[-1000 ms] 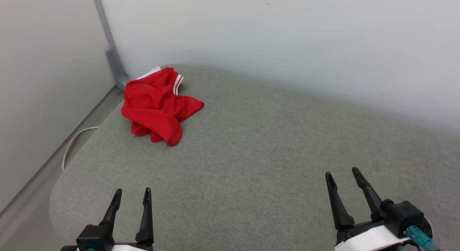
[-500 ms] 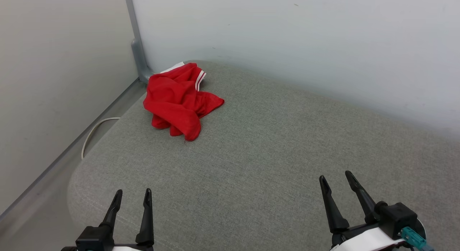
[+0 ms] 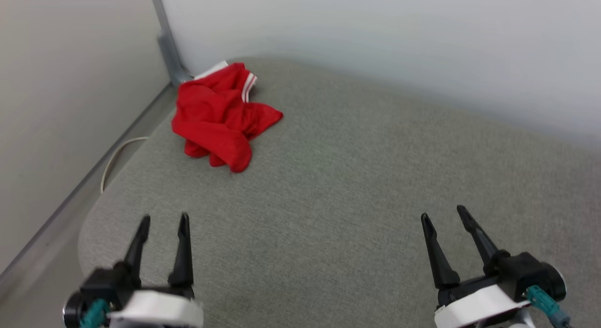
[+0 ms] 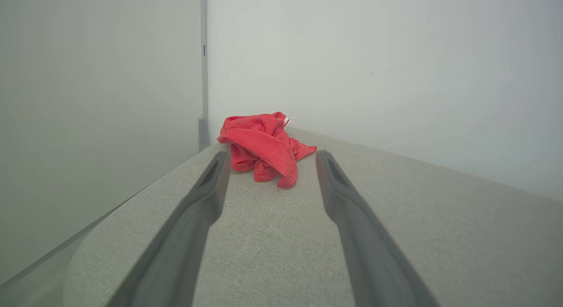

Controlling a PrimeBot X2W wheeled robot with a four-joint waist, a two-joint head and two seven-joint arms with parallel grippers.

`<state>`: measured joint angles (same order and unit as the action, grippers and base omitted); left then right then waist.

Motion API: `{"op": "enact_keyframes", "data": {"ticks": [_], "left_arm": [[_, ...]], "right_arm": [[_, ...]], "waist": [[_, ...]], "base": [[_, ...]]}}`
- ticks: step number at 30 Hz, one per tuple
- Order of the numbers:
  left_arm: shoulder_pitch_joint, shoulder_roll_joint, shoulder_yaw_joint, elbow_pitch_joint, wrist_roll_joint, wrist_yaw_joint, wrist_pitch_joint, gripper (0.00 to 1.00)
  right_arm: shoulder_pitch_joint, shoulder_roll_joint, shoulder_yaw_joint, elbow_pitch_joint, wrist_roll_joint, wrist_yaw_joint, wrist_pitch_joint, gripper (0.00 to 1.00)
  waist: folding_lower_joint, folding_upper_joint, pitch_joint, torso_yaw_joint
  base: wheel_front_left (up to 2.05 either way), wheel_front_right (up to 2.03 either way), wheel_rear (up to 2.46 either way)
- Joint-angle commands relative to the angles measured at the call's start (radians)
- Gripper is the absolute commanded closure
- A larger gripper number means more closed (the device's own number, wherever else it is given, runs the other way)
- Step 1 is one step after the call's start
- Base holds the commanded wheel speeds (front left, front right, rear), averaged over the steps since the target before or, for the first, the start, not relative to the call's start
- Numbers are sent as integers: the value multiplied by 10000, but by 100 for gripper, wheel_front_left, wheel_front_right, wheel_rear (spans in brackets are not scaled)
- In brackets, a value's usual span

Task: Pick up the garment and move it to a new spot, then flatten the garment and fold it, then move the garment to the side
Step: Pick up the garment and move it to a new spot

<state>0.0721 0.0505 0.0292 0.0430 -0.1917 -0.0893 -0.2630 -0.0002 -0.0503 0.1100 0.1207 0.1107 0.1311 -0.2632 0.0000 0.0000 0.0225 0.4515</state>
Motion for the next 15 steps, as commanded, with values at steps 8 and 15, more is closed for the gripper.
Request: {"op": "enact_keyframes", "data": {"ticks": [8,15], "left_arm": [[-3003,548,291,983,-782,-399,-25,0],[-6181,2357,-716,2916,-1915,-403,1750,0]], "right_arm": [[-698,-2,-516,-481,-1066,-7,-23,0],[-1047,1,-887,-882,-1639,-7,69,0]], "waist": [[0,0,2315,-1082],[0,0,3692,-1481]], "base": [[0,0,0],[0,0,0]]}}
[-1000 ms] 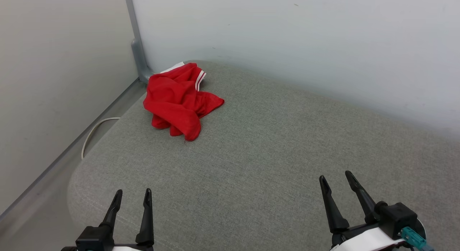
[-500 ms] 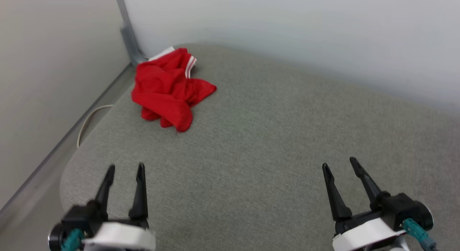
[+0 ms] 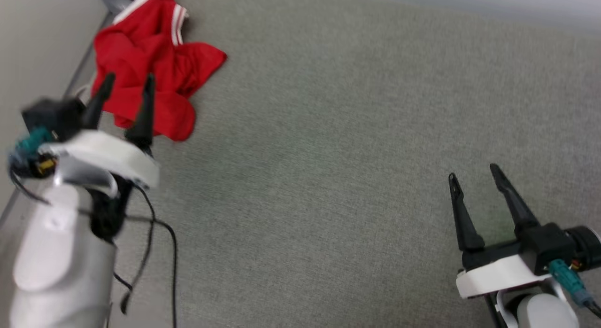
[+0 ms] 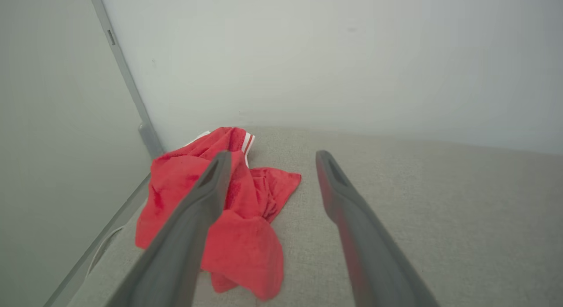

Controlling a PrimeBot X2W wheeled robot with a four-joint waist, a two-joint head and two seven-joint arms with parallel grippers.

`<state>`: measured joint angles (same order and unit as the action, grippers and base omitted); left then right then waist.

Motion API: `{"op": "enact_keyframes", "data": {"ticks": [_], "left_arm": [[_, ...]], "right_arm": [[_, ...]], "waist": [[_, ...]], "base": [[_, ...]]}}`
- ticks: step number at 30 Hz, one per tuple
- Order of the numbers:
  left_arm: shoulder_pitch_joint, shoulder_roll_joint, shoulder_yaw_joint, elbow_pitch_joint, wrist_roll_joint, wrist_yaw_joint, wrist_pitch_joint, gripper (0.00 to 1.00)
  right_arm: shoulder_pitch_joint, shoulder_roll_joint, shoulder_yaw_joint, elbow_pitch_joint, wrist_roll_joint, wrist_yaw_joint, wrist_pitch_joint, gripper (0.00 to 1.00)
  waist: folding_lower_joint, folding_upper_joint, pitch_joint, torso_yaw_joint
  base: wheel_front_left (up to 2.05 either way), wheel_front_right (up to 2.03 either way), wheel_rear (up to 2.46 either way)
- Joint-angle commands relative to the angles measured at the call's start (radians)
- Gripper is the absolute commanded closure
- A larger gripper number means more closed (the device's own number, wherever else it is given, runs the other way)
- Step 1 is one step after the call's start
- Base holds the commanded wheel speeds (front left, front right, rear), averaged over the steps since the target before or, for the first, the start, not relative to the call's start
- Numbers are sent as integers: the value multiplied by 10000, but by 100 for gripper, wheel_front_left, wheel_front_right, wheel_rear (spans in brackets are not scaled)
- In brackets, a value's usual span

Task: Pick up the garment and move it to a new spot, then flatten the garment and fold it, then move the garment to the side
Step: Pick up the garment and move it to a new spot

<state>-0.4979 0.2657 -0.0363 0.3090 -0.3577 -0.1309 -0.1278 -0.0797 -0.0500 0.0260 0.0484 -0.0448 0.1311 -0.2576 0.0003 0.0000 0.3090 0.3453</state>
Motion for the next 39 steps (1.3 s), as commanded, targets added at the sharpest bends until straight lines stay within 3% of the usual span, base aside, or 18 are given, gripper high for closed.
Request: {"op": "enact_keyframes", "data": {"ticks": [1,4,7,10,19,23,24,25,31,39], "left_arm": [[-878,330,-123,552,-646,12,1021,0],[-1986,1138,-405,1327,-1130,14,2790,0],[-2888,1543,-798,2109,-1606,10,4300,0],[-3573,2177,-1096,2798,-1743,10,5398,0],[-4538,2797,-1954,4373,-2389,10,7006,0],[-4628,2806,-2450,5014,-2983,9,7358,0],[-4604,2746,-2563,5132,-3213,8,7487,65],[-4571,2708,-2679,5211,-3423,8,7586,100],[-4418,2975,-3435,4901,-4276,6,7099,100],[-4215,3848,-4162,4053,-4411,7,4195,100]], "right_arm": [[-318,-5,-91,-266,-111,-7,41,0],[-436,-8,-388,-474,-111,-7,96,0],[-507,8,-447,-590,-343,-7,149,0],[-591,-3,-456,-678,-401,-8,149,0],[-669,-26,-681,-627,-507,-13,232,0],[-653,-37,-734,-583,-567,-13,234,0],[-664,-38,-753,-559,-585,-13,232,0],[-691,-38,-779,-546,-605,-13,239,0],[-702,-29,-743,-475,-614,-13,223,0],[-595,-16,-611,-11,-302,-10,34,0]], "waist": [[-3,0,1028,-497],[-3,0,1498,-685],[-3,0,1945,-809],[-3,0,2297,-991],[-3,0,2888,-1271],[-3,0,2964,-1301],[-3,0,2954,-1300],[-3,0,2936,-1292],[-3,0,2605,-1182],[-3,0,1348,-1246]], "base": [[0,0,0],[0,0,0],[0,0,0],[0,0,0],[0,0,0],[0,0,0],[0,0,0],[0,0,0],[0,0,0],[0,0,0]]}}
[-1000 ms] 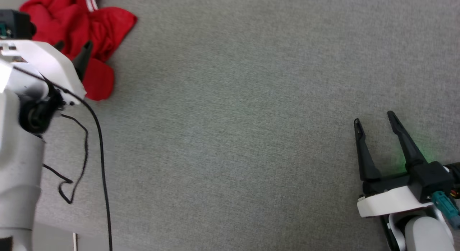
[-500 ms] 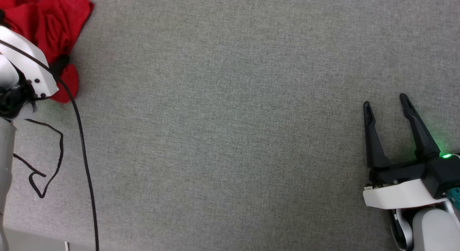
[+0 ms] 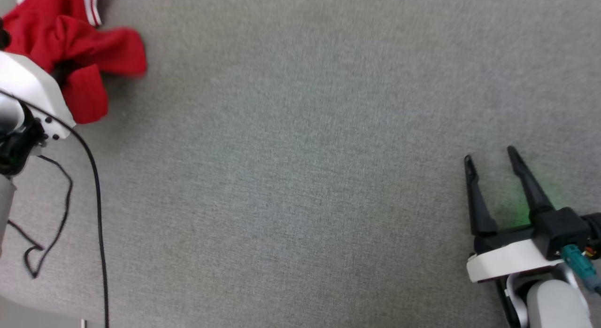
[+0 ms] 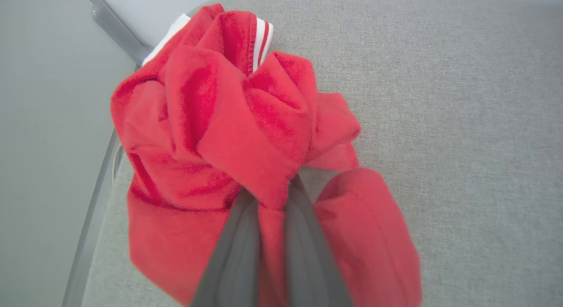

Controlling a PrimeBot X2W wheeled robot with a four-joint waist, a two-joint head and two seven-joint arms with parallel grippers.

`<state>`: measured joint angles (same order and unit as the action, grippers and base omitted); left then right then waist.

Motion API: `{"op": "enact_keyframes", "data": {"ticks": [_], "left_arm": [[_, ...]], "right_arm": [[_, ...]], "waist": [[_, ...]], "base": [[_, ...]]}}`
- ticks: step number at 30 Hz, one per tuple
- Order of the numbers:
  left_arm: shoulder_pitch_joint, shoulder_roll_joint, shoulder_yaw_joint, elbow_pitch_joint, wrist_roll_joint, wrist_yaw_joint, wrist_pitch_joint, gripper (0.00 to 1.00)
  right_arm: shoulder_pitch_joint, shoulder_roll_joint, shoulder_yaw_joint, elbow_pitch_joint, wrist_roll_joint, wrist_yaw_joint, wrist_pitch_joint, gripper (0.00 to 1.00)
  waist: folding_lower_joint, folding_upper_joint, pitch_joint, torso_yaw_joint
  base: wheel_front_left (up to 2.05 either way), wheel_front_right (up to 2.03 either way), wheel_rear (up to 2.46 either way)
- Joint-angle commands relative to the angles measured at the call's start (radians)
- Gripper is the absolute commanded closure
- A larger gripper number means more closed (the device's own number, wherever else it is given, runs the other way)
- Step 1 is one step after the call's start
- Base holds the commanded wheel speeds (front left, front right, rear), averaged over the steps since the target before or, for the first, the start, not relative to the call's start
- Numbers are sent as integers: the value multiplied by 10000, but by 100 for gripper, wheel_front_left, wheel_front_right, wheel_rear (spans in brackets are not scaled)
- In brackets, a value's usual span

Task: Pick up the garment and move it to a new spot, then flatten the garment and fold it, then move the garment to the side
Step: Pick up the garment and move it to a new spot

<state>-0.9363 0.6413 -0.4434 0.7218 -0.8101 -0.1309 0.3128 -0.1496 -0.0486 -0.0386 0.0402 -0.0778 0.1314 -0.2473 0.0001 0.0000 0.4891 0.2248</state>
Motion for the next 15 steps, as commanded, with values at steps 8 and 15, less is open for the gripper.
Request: {"op": "enact_keyframes", "data": {"ticks": [8,15], "left_arm": [[80,1026,-1005,-1689,649,7,-2206,100],[103,1141,-1484,-3724,1542,236,-2811,100]], "right_arm": [[231,-23,296,503,616,-14,-179,0],[370,-21,556,467,1272,-14,-182,0]], "waist": [[-1,0,-1956,-357],[-1,0,-3416,-1174]], "base": [[0,0,0],[0,0,0]]}}
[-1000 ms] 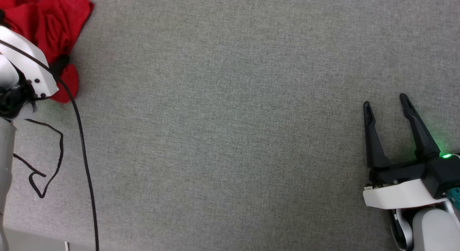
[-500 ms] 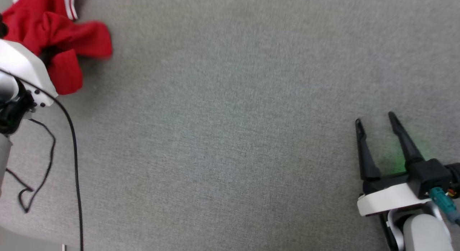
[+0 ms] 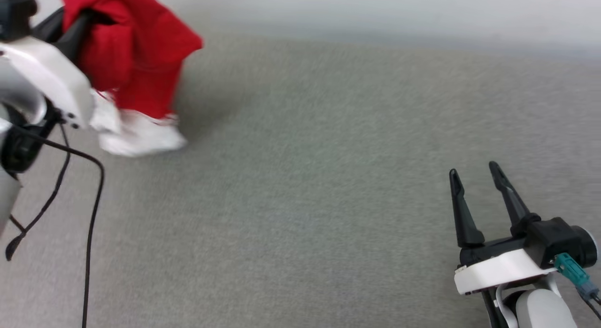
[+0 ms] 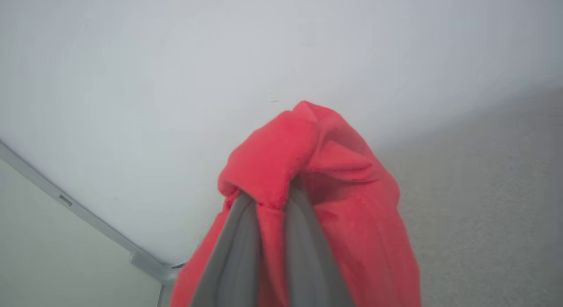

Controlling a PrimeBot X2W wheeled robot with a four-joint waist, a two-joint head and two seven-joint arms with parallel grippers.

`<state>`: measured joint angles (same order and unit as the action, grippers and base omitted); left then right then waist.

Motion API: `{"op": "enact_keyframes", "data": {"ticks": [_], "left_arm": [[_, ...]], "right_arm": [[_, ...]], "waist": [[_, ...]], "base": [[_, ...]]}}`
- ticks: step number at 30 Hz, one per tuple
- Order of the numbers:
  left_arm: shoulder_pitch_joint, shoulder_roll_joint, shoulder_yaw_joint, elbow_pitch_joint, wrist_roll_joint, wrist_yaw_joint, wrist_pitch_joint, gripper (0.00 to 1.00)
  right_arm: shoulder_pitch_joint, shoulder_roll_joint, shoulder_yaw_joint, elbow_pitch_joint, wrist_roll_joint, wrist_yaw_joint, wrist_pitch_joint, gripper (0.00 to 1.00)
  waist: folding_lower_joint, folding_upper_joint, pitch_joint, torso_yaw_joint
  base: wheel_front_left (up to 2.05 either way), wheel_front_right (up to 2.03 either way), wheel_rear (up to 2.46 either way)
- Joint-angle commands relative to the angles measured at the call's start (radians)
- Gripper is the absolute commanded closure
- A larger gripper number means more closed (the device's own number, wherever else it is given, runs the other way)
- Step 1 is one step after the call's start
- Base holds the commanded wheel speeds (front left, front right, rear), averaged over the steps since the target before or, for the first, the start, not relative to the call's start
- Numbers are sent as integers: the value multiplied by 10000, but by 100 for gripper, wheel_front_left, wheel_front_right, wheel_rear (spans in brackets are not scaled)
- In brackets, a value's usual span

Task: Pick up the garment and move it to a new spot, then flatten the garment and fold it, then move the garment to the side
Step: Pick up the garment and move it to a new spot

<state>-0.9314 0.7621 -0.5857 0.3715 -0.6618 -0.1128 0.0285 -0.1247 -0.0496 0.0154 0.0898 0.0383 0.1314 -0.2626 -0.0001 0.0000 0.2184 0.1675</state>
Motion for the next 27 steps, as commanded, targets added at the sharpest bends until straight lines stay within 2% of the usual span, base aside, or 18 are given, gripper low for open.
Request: {"op": "enact_keyframes", "data": {"ticks": [1,9,12,16,22,27], "left_arm": [[55,-106,-130,-478,119,84,84,100],[-462,-1145,-517,-2222,336,627,348,100],[-869,-1579,-576,-2357,562,788,94,100],[-1171,-2006,-821,-2101,875,705,-282,100],[-493,-2375,-1649,-1834,1371,469,-950,100],[813,-3082,-2675,-1722,1609,459,-1515,100]], "right_arm": [[139,-12,23,-44,143,-14,-29,0],[173,-9,-254,-280,419,-12,-27,0],[147,-10,-350,-345,444,-12,-27,0],[90,-12,-586,-442,485,-12,-28,0],[237,-9,-946,-482,628,-11,-28,0],[349,-10,-1057,-387,549,-11,-28,0]], "waist": [[1,0,-858,-739],[1,0,-1345,-1933],[1,0,-1317,-2384],[1,0,-1192,-2816],[1,0,-1094,-2947],[1,0,-1164,-2760]], "base": [[0,0,0],[0,0,0],[0,0,0],[0,0,0],[0,0,0],[0,0,0]]}}
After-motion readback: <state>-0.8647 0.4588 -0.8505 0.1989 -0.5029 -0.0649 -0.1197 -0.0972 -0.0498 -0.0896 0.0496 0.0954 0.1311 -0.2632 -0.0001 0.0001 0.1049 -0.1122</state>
